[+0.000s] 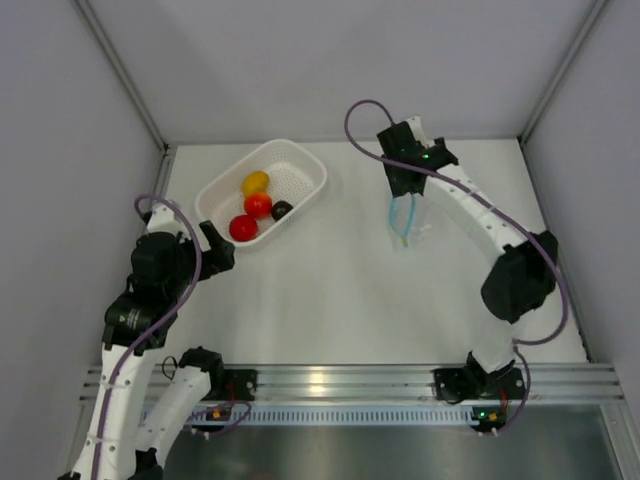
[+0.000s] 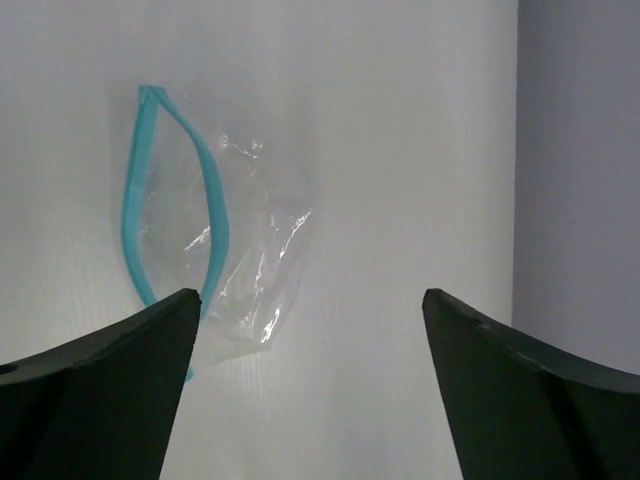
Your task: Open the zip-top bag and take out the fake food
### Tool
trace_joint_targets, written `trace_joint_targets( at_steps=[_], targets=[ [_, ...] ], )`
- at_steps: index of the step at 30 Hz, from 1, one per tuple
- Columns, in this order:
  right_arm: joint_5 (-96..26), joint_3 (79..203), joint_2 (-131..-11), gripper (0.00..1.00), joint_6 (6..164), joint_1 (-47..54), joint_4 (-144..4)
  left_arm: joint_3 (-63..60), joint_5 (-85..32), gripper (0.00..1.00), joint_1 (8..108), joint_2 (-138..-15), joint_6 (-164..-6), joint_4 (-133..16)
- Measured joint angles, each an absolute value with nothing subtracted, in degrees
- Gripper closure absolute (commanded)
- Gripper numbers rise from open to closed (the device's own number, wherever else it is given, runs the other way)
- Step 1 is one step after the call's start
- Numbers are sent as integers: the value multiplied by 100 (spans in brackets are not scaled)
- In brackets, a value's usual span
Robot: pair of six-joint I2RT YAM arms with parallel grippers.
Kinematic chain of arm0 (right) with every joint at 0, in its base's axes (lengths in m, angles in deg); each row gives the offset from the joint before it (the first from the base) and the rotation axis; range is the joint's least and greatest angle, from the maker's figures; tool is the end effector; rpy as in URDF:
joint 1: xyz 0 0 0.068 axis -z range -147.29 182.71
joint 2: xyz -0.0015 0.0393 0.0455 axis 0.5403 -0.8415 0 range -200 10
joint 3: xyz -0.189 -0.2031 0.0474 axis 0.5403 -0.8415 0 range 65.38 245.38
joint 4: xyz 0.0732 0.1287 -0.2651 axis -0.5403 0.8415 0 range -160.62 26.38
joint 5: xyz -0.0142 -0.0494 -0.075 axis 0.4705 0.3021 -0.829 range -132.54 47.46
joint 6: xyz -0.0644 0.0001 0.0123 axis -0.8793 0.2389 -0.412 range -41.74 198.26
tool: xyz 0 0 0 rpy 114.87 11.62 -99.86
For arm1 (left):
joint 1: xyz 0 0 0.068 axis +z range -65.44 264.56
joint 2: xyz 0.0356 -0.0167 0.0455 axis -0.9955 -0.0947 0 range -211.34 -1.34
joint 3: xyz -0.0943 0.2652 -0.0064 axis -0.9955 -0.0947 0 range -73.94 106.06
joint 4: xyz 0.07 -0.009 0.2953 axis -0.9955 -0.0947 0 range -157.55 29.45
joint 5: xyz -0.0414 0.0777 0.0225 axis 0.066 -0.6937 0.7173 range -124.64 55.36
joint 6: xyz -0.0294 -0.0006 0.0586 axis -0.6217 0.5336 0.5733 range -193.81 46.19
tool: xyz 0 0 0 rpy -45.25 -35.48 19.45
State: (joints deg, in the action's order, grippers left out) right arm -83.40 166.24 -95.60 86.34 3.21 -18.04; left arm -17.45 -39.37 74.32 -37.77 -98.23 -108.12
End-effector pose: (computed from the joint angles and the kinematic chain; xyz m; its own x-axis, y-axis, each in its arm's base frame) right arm 0.4066 0.1912 0.3172 -0.7345 -0.2933 -0.6119 0.0387 0.8822 -0.4692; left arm 0.1611 -0.0247 0.3733 -0.4574 -0.3361 -0.8233 -0.0921 0.9388 -0.3320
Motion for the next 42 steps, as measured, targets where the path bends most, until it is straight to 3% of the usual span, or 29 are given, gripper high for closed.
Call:
trace_joint_targets(
  at_steps=[10,14,30,42],
  targets=[
    [-7158,13881,-4528,1,8730,308,-3244,-1769,-4503,1,7432,-3462,-9594,-10810],
    [-6979,13009,-3374,1,8804,308,-3319,-1773,-4492,1,7432,-3211,-9390,-10812],
    [-6786,12687,-651,1,9088,308,-1926,-1319,-4149,1,7430,-1751,-8907,-11448],
    [-6515,12530,-963,1,9084,308,-1931,-1432,-3847,1,7430,-1635,-8944,-11723]
  ],
)
